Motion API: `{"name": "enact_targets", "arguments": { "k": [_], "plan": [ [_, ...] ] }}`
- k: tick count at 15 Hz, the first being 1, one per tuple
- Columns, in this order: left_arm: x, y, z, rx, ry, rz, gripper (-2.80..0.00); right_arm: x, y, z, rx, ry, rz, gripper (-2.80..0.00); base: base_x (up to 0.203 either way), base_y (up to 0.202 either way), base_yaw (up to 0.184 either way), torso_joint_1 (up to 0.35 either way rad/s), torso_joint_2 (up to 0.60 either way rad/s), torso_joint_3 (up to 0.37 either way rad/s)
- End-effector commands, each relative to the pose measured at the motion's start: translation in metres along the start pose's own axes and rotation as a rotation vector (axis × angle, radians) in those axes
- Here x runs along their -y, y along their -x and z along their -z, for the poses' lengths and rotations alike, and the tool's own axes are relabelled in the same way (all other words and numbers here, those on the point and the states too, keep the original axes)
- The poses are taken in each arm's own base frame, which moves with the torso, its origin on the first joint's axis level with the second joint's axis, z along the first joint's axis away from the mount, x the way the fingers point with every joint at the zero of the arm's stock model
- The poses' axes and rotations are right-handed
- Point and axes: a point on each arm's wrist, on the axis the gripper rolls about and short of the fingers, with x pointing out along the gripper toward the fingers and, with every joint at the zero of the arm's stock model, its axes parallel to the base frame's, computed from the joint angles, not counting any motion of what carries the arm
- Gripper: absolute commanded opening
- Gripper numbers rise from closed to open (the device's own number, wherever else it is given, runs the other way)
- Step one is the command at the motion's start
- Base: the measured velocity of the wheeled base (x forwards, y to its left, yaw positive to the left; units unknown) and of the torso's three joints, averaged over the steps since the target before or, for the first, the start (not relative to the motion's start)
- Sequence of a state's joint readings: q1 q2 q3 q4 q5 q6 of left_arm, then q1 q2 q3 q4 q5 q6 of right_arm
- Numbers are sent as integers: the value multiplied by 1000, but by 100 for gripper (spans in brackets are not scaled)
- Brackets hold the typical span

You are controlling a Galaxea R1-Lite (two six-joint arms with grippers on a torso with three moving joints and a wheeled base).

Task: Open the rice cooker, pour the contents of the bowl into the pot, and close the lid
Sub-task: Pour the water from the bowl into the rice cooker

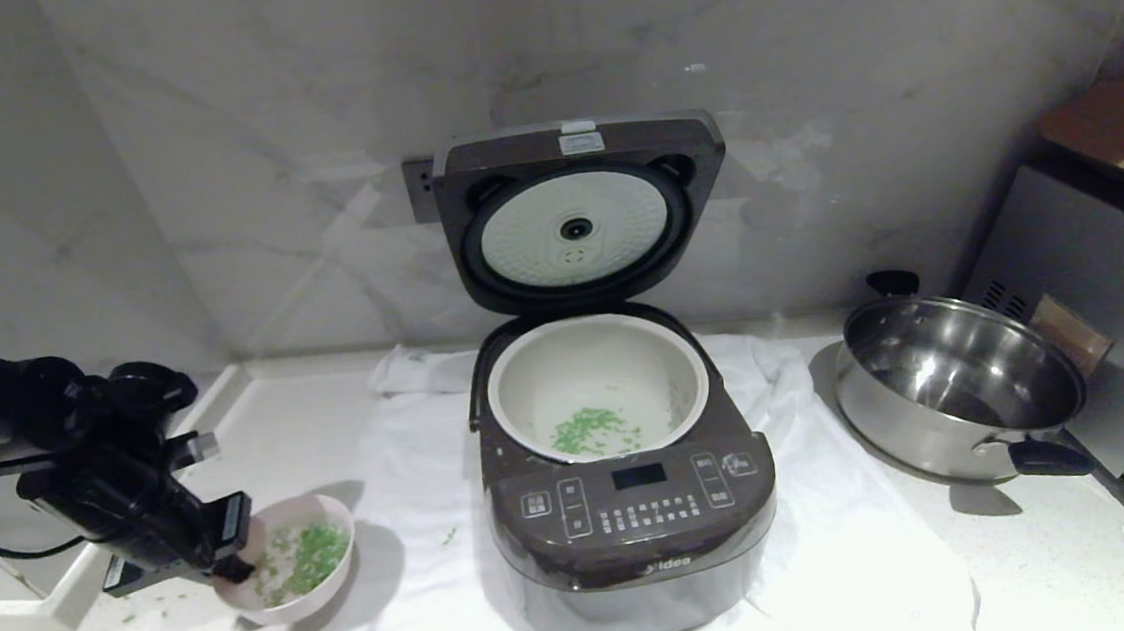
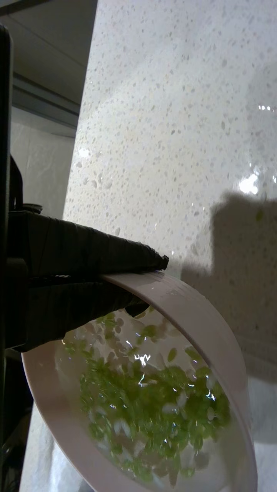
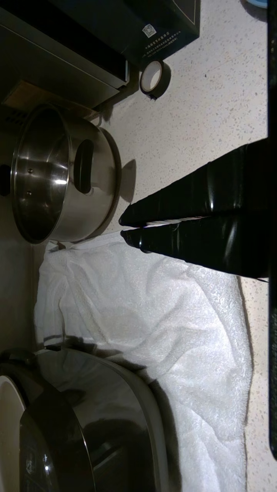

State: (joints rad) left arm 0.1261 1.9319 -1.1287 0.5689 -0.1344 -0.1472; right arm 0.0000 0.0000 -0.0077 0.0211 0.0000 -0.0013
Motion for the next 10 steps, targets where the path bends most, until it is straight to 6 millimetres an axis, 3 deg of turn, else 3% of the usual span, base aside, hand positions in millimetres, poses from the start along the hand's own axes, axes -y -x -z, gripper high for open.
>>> {"name": "enact_targets", "arguments": {
  "k": [1, 10],
  "plan": [
    [9, 9, -8, 4, -12, 25, -280, 0, 0, 0, 0, 0, 0, -280, 0, 0, 0, 0, 0, 0],
    [27, 34, -28, -32, -36, 103, -280, 0, 0, 0, 0, 0, 0, -280, 0, 0, 0, 0, 0, 0]
  ]
}}
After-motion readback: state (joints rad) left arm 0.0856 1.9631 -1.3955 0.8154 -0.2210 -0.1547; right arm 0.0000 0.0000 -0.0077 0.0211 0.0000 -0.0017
